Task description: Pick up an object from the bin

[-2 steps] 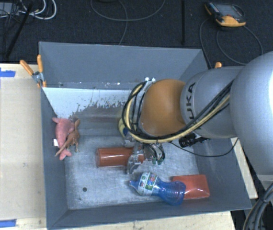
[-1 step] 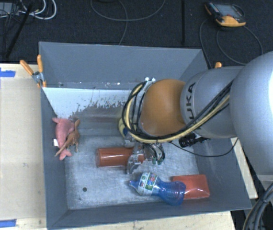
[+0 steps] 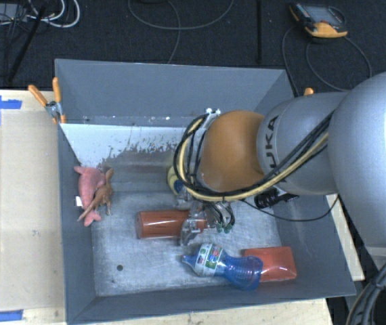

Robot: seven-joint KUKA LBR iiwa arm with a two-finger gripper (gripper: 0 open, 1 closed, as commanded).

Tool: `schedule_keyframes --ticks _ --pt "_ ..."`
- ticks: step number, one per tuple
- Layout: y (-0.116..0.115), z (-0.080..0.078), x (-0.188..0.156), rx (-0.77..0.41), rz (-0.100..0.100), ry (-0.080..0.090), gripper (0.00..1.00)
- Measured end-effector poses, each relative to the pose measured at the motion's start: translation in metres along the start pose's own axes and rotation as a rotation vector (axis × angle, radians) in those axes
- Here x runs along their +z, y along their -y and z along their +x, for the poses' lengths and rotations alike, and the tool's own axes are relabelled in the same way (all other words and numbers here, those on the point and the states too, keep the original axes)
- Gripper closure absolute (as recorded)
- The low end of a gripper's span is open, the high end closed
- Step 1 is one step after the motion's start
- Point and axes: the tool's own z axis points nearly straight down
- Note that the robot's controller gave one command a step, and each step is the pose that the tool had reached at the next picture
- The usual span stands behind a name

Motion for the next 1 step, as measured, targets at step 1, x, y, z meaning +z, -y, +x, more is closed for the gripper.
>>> schedule_keyframes --ticks 1 --pt "-0.0002 0.0015 -0.0181 0.001 0.001 -0.008 1.0"
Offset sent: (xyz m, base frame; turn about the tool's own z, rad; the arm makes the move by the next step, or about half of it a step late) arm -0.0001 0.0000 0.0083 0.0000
